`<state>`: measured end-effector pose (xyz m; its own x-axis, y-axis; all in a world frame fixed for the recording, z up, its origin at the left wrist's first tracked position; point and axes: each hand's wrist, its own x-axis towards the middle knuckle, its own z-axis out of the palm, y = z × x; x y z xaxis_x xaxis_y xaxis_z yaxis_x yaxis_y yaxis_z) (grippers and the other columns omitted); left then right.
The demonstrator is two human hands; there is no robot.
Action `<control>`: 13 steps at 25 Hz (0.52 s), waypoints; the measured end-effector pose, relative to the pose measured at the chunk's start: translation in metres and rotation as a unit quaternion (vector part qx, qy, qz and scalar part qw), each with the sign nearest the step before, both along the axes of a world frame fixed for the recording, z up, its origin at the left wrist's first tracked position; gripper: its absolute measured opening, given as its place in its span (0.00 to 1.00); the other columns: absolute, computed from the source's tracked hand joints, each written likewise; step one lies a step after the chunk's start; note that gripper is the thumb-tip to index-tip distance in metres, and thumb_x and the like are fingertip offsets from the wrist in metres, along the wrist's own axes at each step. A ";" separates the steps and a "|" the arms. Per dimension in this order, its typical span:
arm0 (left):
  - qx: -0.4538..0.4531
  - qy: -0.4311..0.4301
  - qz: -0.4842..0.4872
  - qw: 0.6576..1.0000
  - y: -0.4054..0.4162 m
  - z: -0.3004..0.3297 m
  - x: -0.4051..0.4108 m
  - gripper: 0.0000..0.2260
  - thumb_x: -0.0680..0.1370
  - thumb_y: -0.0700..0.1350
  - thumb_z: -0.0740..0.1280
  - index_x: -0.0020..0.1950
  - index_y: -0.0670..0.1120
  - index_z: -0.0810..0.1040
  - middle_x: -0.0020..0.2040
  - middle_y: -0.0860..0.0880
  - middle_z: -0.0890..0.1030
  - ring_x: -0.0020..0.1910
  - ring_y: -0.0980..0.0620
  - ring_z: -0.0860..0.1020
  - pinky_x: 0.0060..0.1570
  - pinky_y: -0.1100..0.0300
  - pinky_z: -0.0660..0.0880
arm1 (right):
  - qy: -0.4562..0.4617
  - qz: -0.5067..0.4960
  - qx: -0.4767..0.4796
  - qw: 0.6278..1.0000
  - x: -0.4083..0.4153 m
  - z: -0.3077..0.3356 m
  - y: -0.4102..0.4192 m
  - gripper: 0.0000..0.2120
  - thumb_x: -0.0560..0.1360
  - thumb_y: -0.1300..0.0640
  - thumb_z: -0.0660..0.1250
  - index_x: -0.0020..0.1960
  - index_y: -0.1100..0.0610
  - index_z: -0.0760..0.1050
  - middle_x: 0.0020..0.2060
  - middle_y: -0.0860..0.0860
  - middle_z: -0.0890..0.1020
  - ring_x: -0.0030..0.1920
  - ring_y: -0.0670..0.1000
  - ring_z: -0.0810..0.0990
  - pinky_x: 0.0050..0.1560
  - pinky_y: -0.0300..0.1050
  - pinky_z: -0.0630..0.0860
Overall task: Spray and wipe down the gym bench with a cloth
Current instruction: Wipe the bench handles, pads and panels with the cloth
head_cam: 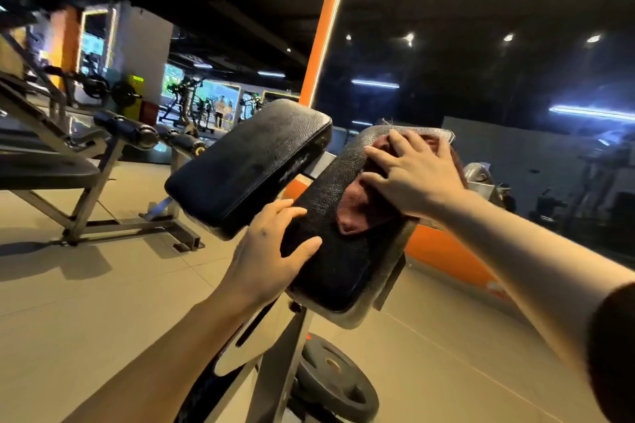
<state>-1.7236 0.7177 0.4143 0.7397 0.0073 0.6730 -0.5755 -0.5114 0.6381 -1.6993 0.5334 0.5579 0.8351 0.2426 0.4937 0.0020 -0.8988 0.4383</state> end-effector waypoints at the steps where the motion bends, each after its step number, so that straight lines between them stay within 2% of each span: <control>1: 0.011 0.007 0.013 1.000 0.002 0.000 0.000 0.29 0.69 0.61 0.62 0.68 0.51 0.71 0.69 0.54 0.68 0.68 0.55 0.67 0.68 0.55 0.67 | -0.014 0.002 -0.011 1.000 0.002 -0.007 0.006 0.30 0.78 0.33 0.42 0.76 0.43 0.55 0.79 0.53 0.50 0.77 0.57 0.47 0.74 0.65 0.44; 2: 0.011 0.020 0.014 1.000 0.004 0.002 0.000 0.31 0.68 0.60 0.63 0.69 0.49 0.70 0.68 0.53 0.68 0.67 0.54 0.67 0.68 0.54 0.67 | -0.022 0.037 -0.037 0.998 -0.004 -0.020 0.015 0.34 0.76 0.33 0.38 0.76 0.45 0.56 0.78 0.55 0.50 0.77 0.58 0.48 0.74 0.62 0.45; 4: 0.012 0.054 -0.005 0.998 0.008 0.005 0.000 0.33 0.65 0.57 0.64 0.70 0.49 0.69 0.67 0.52 0.68 0.65 0.52 0.69 0.67 0.52 0.69 | 0.025 0.158 -0.093 0.983 -0.031 -0.055 0.033 0.38 0.73 0.34 0.32 0.77 0.47 0.56 0.79 0.55 0.49 0.77 0.56 0.48 0.75 0.56 0.46; 6: 0.027 0.076 -0.031 0.996 0.012 0.006 0.002 0.37 0.63 0.60 0.64 0.71 0.50 0.67 0.67 0.52 0.67 0.66 0.51 0.68 0.66 0.51 0.69 | 0.078 0.196 -0.097 0.973 -0.040 -0.052 0.030 0.38 0.72 0.32 0.32 0.77 0.43 0.53 0.79 0.50 0.47 0.78 0.52 0.47 0.77 0.52 0.45; 8: 0.029 0.092 -0.041 0.995 0.012 0.007 0.004 0.40 0.65 0.64 0.68 0.74 0.50 0.65 0.69 0.53 0.65 0.67 0.53 0.67 0.68 0.54 0.67 | 0.047 0.146 -0.092 0.984 -0.011 -0.016 0.012 0.38 0.71 0.28 0.35 0.76 0.40 0.54 0.79 0.48 0.51 0.77 0.52 0.50 0.76 0.53 0.49; 10: 0.014 0.086 -0.042 0.995 0.005 0.005 0.005 0.35 0.72 0.59 0.71 0.74 0.50 0.64 0.71 0.52 0.64 0.69 0.53 0.65 0.69 0.56 0.66 | -0.008 -0.002 -0.032 0.999 0.017 0.024 -0.009 0.34 0.74 0.28 0.42 0.76 0.41 0.55 0.78 0.51 0.53 0.77 0.54 0.50 0.74 0.57 0.51; 11: 0.007 0.076 -0.037 0.996 0.003 0.004 0.006 0.33 0.73 0.57 0.71 0.74 0.50 0.64 0.71 0.52 0.64 0.69 0.53 0.66 0.69 0.56 0.67 | -0.026 -0.042 -0.007 0.999 0.026 0.031 -0.010 0.33 0.75 0.29 0.44 0.75 0.43 0.57 0.78 0.53 0.53 0.77 0.56 0.51 0.74 0.58 0.52; 13: 0.006 0.060 -0.025 0.998 0.003 0.004 0.006 0.32 0.72 0.55 0.72 0.73 0.50 0.65 0.69 0.53 0.66 0.66 0.53 0.68 0.66 0.56 0.69 | -0.036 0.002 -0.048 0.998 0.029 0.012 0.008 0.36 0.74 0.28 0.41 0.74 0.47 0.62 0.76 0.56 0.57 0.75 0.57 0.55 0.73 0.56 0.54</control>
<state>-1.7180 0.7208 0.4180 0.8145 -0.0393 0.5788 -0.5202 -0.4911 0.6987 -1.6705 0.5413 0.5696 0.7966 0.2954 0.5274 -0.0292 -0.8527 0.5216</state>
